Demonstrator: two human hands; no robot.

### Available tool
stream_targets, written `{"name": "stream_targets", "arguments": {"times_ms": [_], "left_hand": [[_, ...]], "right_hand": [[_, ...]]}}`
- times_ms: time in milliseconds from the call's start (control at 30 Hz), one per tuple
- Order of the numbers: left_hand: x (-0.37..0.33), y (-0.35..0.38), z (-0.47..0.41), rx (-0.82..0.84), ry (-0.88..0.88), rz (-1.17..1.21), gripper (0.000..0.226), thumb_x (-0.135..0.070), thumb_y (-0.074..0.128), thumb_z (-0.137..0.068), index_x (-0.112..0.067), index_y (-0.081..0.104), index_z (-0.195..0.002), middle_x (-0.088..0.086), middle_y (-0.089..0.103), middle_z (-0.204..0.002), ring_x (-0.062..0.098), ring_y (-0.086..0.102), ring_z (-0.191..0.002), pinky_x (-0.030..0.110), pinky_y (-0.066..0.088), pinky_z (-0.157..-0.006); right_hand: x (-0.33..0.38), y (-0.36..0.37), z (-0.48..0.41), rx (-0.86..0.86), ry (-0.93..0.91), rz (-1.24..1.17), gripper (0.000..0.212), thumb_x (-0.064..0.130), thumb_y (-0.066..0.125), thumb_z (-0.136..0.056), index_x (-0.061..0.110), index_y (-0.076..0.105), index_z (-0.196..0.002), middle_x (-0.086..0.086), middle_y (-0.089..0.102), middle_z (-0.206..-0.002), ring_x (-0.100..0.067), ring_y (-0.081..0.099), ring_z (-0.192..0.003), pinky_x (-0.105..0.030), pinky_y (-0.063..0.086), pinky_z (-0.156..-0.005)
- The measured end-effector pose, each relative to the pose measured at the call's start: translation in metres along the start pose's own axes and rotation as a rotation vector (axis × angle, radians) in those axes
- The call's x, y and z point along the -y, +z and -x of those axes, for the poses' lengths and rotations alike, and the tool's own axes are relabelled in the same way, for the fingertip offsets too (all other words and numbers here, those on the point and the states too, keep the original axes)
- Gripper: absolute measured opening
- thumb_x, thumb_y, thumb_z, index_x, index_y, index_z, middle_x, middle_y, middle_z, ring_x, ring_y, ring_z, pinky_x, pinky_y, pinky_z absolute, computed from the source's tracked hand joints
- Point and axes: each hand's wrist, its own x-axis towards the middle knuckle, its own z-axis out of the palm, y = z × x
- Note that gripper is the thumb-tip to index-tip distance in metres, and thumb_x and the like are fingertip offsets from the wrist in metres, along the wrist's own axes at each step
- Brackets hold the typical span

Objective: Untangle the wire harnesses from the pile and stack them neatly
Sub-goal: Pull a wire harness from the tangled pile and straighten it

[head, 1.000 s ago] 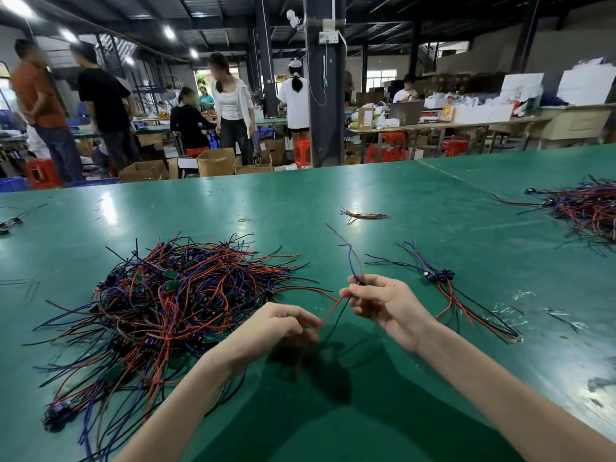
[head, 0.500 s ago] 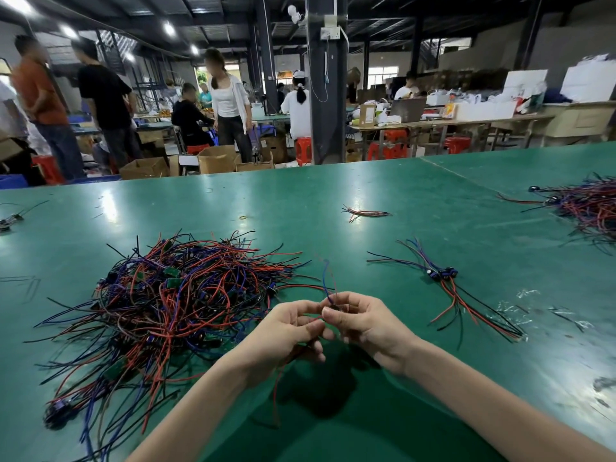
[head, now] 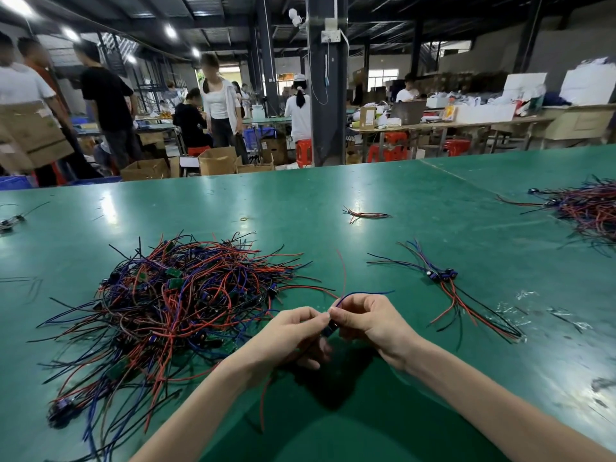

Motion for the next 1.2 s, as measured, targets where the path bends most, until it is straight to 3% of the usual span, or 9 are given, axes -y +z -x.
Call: {"name": "stream_targets", "arguments": {"times_ms": [100,267,567,833,933,1200], "left_hand": [[0.003,0.001,-0.001,-0.001,0.049,-0.091,0.012,-0.024,0.054,-0.094,-0.013,0.053,-0.089,0.010,0.070,-0.075,0.015,0.065,-0.060,0.023,0.053,-0.049],[0.002,0.002,-0.004,-0.089,0.149,-0.019,0.014,-0.006,0.057,-0.091,-0.004,0.049,-0.080,0.013,0.060,-0.074,0.012,0.061,-0.056,0.024,0.053,-0.052],[0.003,0.002,-0.002,-0.078,0.138,0.043,0.014,-0.004,0.054,-0.093,-0.002,0.047,-0.081,0.011,0.069,-0.073,0.016,0.063,-0.058,0.026,0.055,-0.055],[0.003,0.003,-0.004,-0.102,0.094,0.119,0.012,0.003,0.061,-0.086,0.000,0.051,-0.080,0.022,0.062,-0.071,0.021,0.061,-0.056,0.028,0.055,-0.057],[0.002,0.003,-0.005,-0.121,0.089,0.168,0.003,-0.001,0.059,-0.088,0.000,0.056,-0.087,0.025,0.062,-0.082,0.019,0.060,-0.053,0.027,0.054,-0.054],[0.000,0.005,-0.004,-0.224,0.124,0.182,0.010,0.002,0.059,-0.087,0.001,0.061,-0.077,0.014,0.062,-0.066,0.018,0.054,-0.047,0.027,0.052,-0.048]], "right_hand": [[0.001,0.001,0.000,0.009,-0.011,0.006,0.010,0.010,0.071,-0.077,0.010,0.067,-0.068,0.003,0.062,-0.057,-0.004,0.052,-0.048,-0.014,0.043,-0.048],[0.001,0.002,-0.003,-0.030,0.004,-0.097,0.008,0.008,0.070,-0.077,0.007,0.065,-0.071,0.001,0.061,-0.054,-0.007,0.052,-0.044,-0.018,0.042,-0.043],[0.010,-0.008,-0.009,-0.217,0.038,-0.207,0.013,0.005,0.068,-0.081,0.004,0.062,-0.069,-0.001,0.061,-0.053,-0.007,0.051,-0.041,-0.018,0.044,-0.041],[0.011,-0.012,-0.009,-0.241,0.033,-0.233,0.017,0.006,0.070,-0.079,0.004,0.060,-0.065,-0.003,0.059,-0.052,-0.010,0.051,-0.040,-0.019,0.044,-0.041],[0.011,-0.011,-0.011,-0.252,0.039,-0.262,0.018,0.005,0.070,-0.079,0.004,0.059,-0.064,-0.004,0.058,-0.051,-0.010,0.051,-0.040,-0.019,0.044,-0.040],[0.009,-0.010,-0.011,-0.247,-0.063,-0.175,0.016,0.005,0.072,-0.077,0.003,0.061,-0.066,-0.004,0.059,-0.053,-0.009,0.052,-0.042,-0.019,0.043,-0.042]]}}
